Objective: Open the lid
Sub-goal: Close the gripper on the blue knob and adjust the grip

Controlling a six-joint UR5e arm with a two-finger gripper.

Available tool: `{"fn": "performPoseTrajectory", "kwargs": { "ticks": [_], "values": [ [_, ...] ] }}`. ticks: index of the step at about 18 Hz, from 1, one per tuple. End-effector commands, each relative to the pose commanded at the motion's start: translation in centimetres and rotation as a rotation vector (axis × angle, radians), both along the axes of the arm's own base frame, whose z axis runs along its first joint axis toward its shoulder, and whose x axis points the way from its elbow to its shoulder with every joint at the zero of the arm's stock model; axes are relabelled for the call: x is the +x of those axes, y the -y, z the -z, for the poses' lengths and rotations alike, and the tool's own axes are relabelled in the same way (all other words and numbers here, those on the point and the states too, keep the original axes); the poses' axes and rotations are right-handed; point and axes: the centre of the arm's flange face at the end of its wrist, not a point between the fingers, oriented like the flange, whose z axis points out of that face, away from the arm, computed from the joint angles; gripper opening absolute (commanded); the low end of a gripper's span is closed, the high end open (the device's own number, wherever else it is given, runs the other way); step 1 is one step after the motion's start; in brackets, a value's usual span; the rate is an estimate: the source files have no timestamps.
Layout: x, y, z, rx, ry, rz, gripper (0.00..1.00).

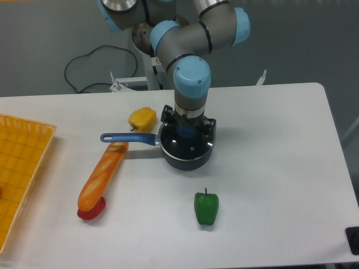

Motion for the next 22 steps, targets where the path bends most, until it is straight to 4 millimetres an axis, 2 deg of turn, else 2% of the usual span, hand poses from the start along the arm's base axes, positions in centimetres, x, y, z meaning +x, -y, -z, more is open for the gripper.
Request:
{"fn": "performPoseTrajectory", "kwargs": {
  "ticks": [11,17,19,22],
  "values": [
    [0.61,0.09,0.59,-0.01,0.01,0.006,0.99],
    [0.67,0.05,0.68,-0.013,0.011,0.008,0.79],
    [0.68,0.06,0.7,-0.014,0.013,0.008,0.68],
    [0.68,0.07,0.67,-0.016,0.015,0.008,0.59]
  ]
}}
